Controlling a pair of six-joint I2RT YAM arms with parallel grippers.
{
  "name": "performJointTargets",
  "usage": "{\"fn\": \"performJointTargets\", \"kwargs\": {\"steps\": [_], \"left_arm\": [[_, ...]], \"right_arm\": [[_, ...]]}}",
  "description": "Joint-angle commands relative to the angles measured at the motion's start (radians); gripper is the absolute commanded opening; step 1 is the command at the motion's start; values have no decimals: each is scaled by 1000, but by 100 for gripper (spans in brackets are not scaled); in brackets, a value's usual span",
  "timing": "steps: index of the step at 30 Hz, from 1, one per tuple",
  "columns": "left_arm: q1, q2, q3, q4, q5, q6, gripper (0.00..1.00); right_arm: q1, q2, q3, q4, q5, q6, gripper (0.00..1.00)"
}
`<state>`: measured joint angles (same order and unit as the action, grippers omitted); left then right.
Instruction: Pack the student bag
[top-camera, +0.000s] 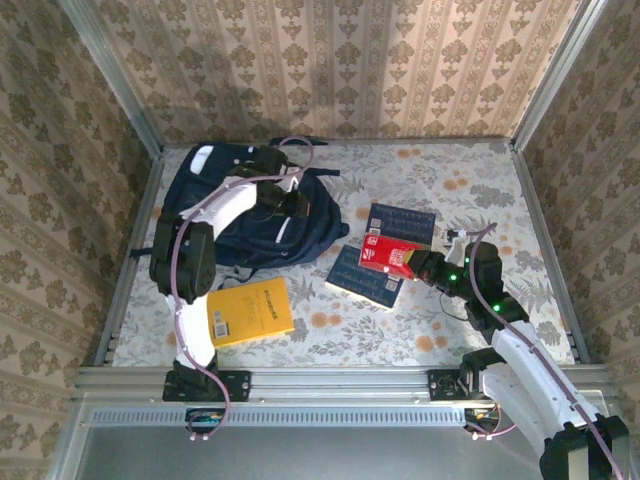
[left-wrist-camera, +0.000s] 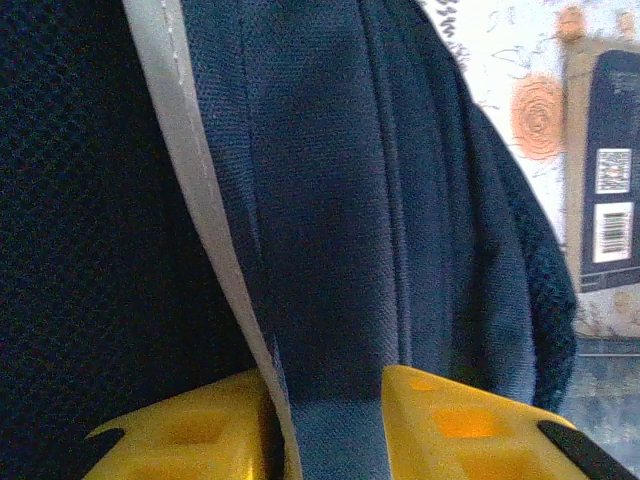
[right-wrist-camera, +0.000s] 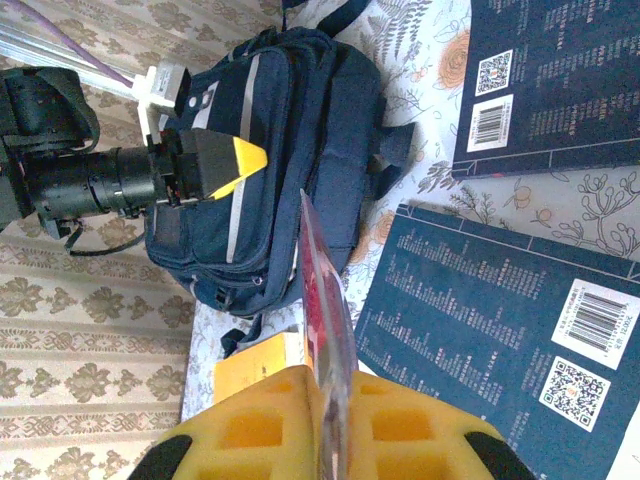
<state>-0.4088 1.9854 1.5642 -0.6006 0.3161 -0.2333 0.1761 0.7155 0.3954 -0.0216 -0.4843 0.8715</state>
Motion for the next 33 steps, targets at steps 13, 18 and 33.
{"fn": "performJointTargets", "kwargs": {"steps": [13,18,33], "left_arm": [[-114,-71,185,-201,-246,110,0],[-86,-230,191,-217,-137,154,0],[194,-515,-11,125,593,-64,0]], "right_arm": [[-10,11,52,3,-22,12,0],[-11,12,90,-22,-8,-6,0],[79,112,242,85,-89,28,0]]}}
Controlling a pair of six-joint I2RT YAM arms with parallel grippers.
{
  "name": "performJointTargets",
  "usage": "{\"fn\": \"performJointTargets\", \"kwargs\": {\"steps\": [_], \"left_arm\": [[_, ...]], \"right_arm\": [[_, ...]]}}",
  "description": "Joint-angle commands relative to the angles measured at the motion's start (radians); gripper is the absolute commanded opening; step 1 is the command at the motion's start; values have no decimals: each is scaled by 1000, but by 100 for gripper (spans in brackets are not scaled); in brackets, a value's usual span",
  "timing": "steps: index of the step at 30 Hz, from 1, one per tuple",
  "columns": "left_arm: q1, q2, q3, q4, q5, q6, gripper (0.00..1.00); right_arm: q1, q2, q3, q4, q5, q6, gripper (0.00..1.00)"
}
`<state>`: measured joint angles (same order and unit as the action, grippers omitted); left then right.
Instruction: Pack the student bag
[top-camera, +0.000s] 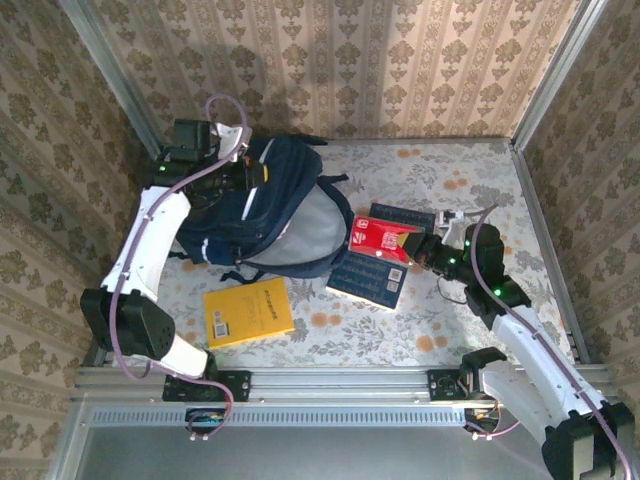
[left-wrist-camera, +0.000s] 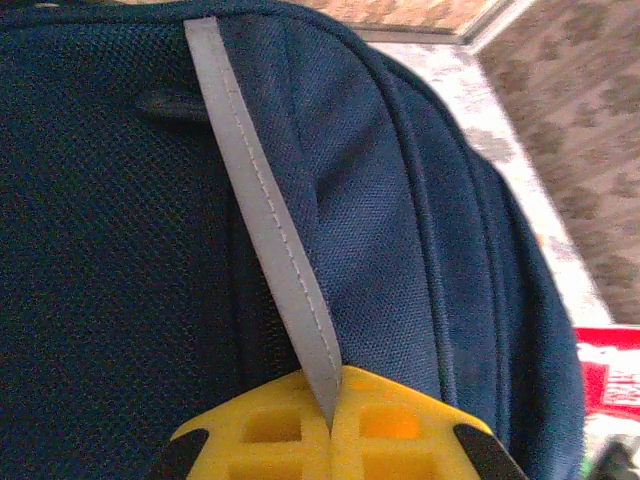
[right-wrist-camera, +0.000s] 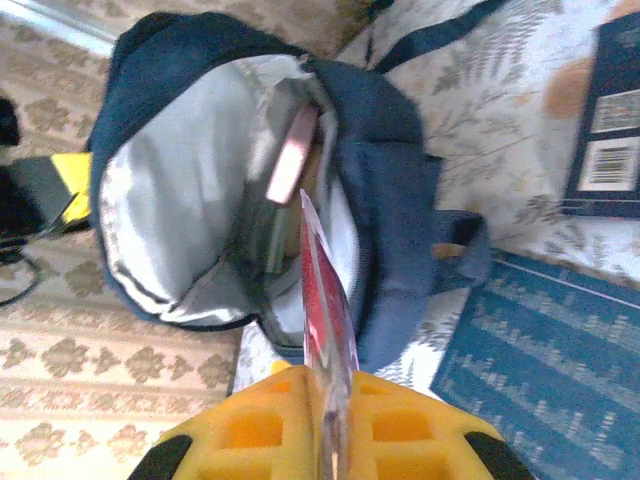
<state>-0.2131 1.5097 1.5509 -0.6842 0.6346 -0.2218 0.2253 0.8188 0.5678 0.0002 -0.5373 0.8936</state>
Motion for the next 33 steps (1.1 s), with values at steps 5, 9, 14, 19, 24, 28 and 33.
{"fn": "performJointTargets", "kwargs": {"steps": [5,9,14,19,24,28,33], "left_arm": [[7,-71,-47,360,397,-166,0],[13,-71,-51,479,479,-271,0],[12,-77,-48,596,516,-373,0],[1,-81,-55,670,554,-410,0],[-2,-82,-94,765,580,-452,0],[-2,-65,-110,870,597,-521,0],[-10,-34,-114,1010,608,-620,0]], "right_arm": [[88,68,164,67,14,14,0],[155,153,230,74,100,57,0],[229,257,287,126,219,102,0],[278,414,375,198,247,127,0],[358,564,457,258,290,160,0],[436,699,556,186,426,177,0],[507,846,650,175,575,268,0]]}}
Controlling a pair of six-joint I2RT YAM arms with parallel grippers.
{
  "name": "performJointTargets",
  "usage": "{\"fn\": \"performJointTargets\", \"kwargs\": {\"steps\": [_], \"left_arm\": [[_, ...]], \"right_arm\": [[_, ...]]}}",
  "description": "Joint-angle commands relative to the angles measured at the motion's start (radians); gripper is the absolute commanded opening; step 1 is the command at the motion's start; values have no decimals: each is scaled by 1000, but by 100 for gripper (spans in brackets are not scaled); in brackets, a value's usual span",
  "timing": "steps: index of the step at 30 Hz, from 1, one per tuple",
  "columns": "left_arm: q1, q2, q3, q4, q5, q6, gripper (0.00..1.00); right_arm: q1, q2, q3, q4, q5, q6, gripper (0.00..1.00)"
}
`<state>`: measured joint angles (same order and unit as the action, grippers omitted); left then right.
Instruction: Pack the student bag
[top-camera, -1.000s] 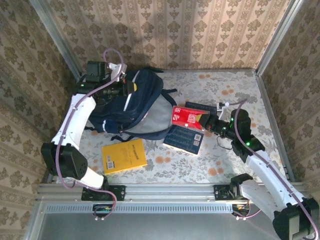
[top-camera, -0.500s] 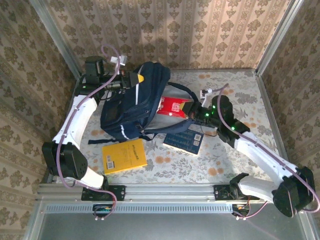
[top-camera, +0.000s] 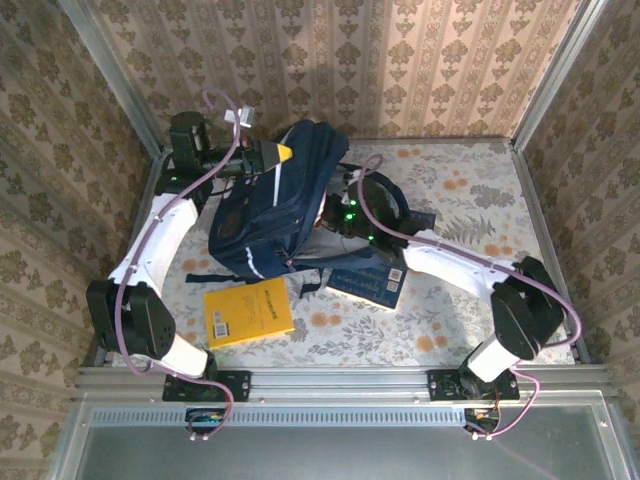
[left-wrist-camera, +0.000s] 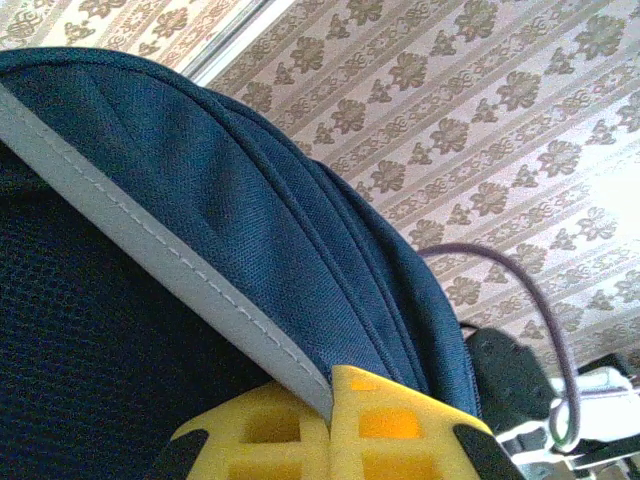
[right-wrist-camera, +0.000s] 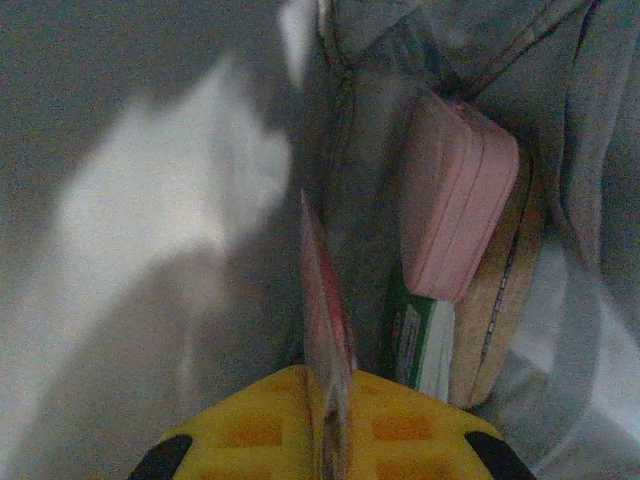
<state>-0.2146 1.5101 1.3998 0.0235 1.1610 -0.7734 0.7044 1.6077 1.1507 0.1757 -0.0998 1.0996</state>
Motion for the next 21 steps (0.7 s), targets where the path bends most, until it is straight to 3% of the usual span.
{"fn": "performJointTargets", "kwargs": {"steps": [1,7,9,11,16,21], "left_arm": [[-9,-25,36,332,83,-92,0],[-11,1,26,436,86,-173,0],[-9,6,24,444,91,-177,0],[-6,13,22,453,94,-180,0],[18,31,-3,524,88,-231,0],[55,47,-45,666,66,-335,0]], "right_arm": [[43,95,90,0,158,86,0],[85,324,257,-9,170,174,0],[99,375,306,-24,175,161,6],[108,404,330,-12,175,141,19],[102,362,297,56,165,50,66],[77,258,191,151,134,-16,84]]}}
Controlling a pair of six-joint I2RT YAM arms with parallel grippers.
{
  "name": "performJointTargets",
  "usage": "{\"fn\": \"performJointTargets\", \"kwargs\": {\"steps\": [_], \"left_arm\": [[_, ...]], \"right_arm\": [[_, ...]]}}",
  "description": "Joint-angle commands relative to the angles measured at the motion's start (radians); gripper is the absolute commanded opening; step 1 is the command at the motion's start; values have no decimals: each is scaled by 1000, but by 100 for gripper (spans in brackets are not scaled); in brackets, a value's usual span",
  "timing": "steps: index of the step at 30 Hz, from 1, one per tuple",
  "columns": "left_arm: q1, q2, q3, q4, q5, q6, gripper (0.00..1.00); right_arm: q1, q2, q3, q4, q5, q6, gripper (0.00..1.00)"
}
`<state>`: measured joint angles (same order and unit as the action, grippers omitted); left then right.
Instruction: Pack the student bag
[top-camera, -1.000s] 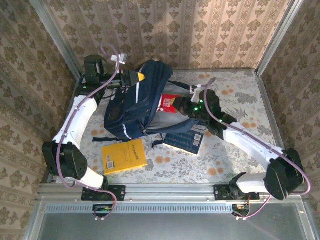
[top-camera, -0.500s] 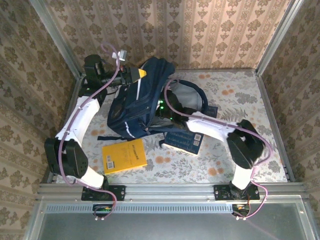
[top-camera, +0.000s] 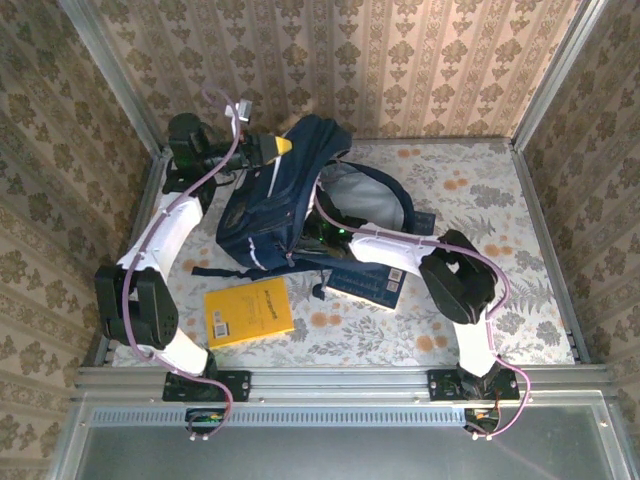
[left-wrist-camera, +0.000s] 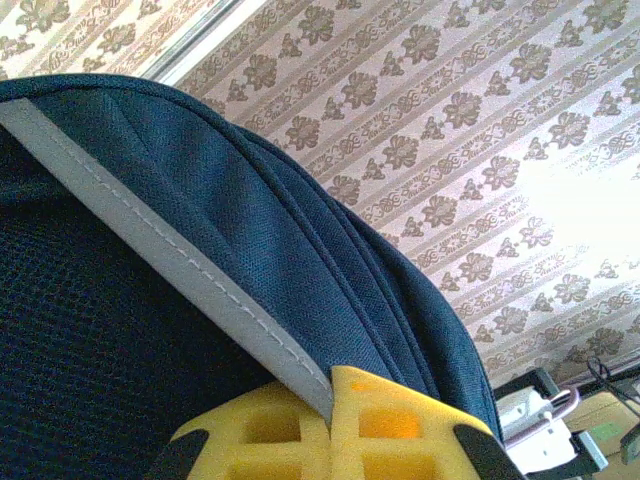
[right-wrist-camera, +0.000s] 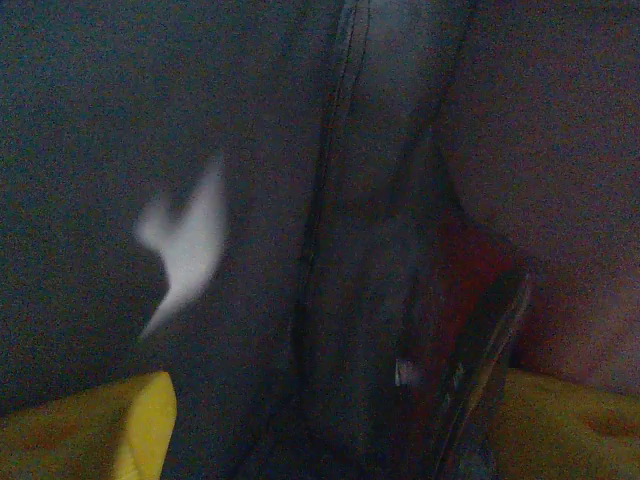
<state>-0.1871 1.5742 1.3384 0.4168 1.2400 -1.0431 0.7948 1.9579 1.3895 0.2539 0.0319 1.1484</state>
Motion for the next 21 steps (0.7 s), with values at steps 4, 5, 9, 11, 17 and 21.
{"fn": "performJointTargets", "kwargs": {"steps": [4,5,9,11,17,21], "left_arm": [[62,-14,-22,374,-46,-140,0],[68,-14,-28,388,-50,-149,0],[66,-24,-36,312,-50,-88,0],[68,-36,-42,244,-54,-31,0],[67,-59,17,-262,-144,302,0],[57,-35,76,-527,-252,479,0]], "right_arm": [[-54,-163,-179,197,-29,-23,86],[-66,-176,-208,236,-43,-14,86],[-112,-214,-285,350,-125,-46,87],[-128,-237,-290,343,-168,-100,87],[-166,-391,-305,200,-187,-230,86],[-216,-529,-367,105,-143,-265,86]]}}
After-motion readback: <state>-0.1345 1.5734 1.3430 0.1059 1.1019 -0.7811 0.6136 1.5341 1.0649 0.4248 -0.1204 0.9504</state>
